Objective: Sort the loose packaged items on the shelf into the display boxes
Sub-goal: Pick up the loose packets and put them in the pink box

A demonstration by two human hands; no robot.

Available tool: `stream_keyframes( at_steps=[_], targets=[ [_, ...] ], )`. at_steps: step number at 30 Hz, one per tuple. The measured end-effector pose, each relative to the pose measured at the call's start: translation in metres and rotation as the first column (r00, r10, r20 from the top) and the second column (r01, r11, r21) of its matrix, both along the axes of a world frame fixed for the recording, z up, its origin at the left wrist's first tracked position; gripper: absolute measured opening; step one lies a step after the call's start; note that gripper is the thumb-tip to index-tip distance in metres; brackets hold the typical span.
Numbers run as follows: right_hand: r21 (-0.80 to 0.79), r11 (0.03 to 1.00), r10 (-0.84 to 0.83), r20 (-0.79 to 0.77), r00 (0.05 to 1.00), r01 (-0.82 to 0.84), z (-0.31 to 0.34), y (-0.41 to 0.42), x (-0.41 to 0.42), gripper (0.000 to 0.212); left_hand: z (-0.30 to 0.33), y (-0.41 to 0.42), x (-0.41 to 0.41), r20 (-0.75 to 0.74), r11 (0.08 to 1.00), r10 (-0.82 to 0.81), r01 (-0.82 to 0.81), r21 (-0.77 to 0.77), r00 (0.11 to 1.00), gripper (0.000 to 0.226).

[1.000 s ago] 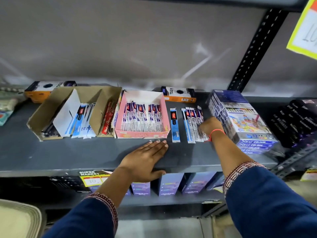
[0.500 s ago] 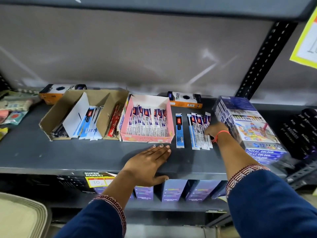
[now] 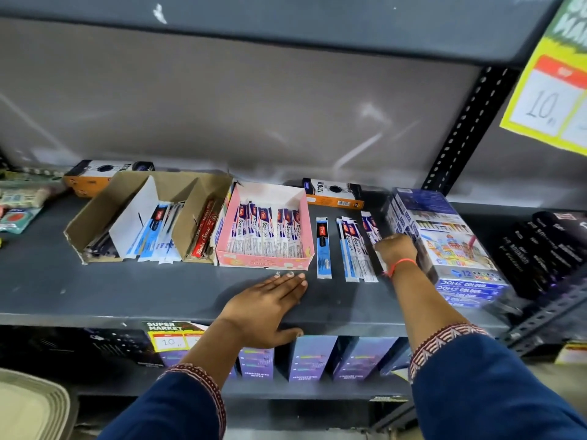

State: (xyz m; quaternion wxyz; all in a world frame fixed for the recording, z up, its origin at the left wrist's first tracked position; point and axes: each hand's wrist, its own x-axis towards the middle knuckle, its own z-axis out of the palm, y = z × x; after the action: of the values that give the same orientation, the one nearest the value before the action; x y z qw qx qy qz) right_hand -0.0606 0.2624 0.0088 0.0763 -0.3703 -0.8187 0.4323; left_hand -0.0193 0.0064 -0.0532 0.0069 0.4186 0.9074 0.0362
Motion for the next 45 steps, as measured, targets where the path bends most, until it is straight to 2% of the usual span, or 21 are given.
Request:
stream_keyframes(
  at_steps=[2, 4, 5, 7, 9, 15, 20, 26, 29, 39, 42, 45],
  targets=[
    [-0.079, 0.997, -0.032, -0.092, 0.995, 0.025, 0.003, -0.004, 0.005, 0.006, 0.0, 0.0, 0.0, -0.005, 1.0, -0.005, 0.005, 0.005, 1.0, 0.081],
    [-0.221, 0.975, -0.064, -0.221, 0.973, 0.014, 0.006, -0.011, 0.011, 0.027, -0.001, 0.0, 0.0, -0.027, 1.0, -0.015, 0.015, -0.008, 1.0, 0.08],
    [-0.347, 0.938, -0.092, -0.296, 0.951, -0.017, 0.008, -0.017, 0.015, 0.034, -0.002, 0.001, 0.0, -0.041, 1.0, -0.023, 0.022, -0.022, 0.999, 0.079],
    [-0.562, 0.817, -0.121, -0.383, 0.916, -0.127, 0.011, -0.034, 0.025, 0.035, -0.004, 0.001, 0.0, -0.056, 0.999, -0.021, 0.019, -0.042, 0.998, 0.079],
    [-0.676, 0.705, -0.137, -0.426, 0.894, -0.215, 0.016, -0.057, 0.035, 0.035, -0.004, 0.001, 0.0, -0.068, 0.999, -0.013, 0.01, -0.033, 0.998, 0.081],
    [-0.782, 0.522, -0.066, -0.434, 0.898, -0.339, 0.023, -0.112, 0.056, 0.029, 0.002, 0.001, 0.003, -0.034, 1.0, 0.005, -0.004, 0.027, 0.999, 0.079],
    [-0.831, 0.409, -0.059, -0.436, 0.898, -0.376, 0.029, -0.13, 0.06, 0.028, 0.0, 0.001, 0.003, -0.018, 0.999, 0.042, -0.043, -0.001, 0.999, 0.081],
    [-0.864, 0.316, -0.016, -0.417, 0.909, -0.391, 0.028, -0.141, 0.065, 0.023, 0.004, 0.003, 0.003, 0.032, 0.992, 0.102, -0.099, -0.072, 0.994, 0.07],
    [-0.882, 0.277, -0.024, -0.403, 0.915, -0.382, 0.028, -0.146, 0.065, 0.024, 0.003, 0.002, 0.001, 0.051, 0.992, 0.096, -0.092, -0.089, 0.994, 0.072],
    [-0.861, 0.373, -0.007, -0.376, 0.926, -0.347, 0.029, -0.152, 0.056, 0.024, -0.003, 0.003, -0.002, 0.033, 0.995, 0.044, -0.041, -0.085, 0.998, 0.073],
    [-0.793, 0.521, 0.031, -0.354, 0.935, -0.317, 0.032, -0.149, 0.038, 0.027, -0.003, 0.003, -0.003, 0.014, 1.0, -0.009, 0.009, -0.017, 1.0, 0.077],
    [-0.654, 0.692, 0.116, -0.316, 0.942, -0.305, 0.038, -0.146, 0.006, 0.031, -0.002, 0.002, -0.004, 0.002, 0.998, -0.048, 0.048, 0.028, 0.999, 0.079]
  ],
)
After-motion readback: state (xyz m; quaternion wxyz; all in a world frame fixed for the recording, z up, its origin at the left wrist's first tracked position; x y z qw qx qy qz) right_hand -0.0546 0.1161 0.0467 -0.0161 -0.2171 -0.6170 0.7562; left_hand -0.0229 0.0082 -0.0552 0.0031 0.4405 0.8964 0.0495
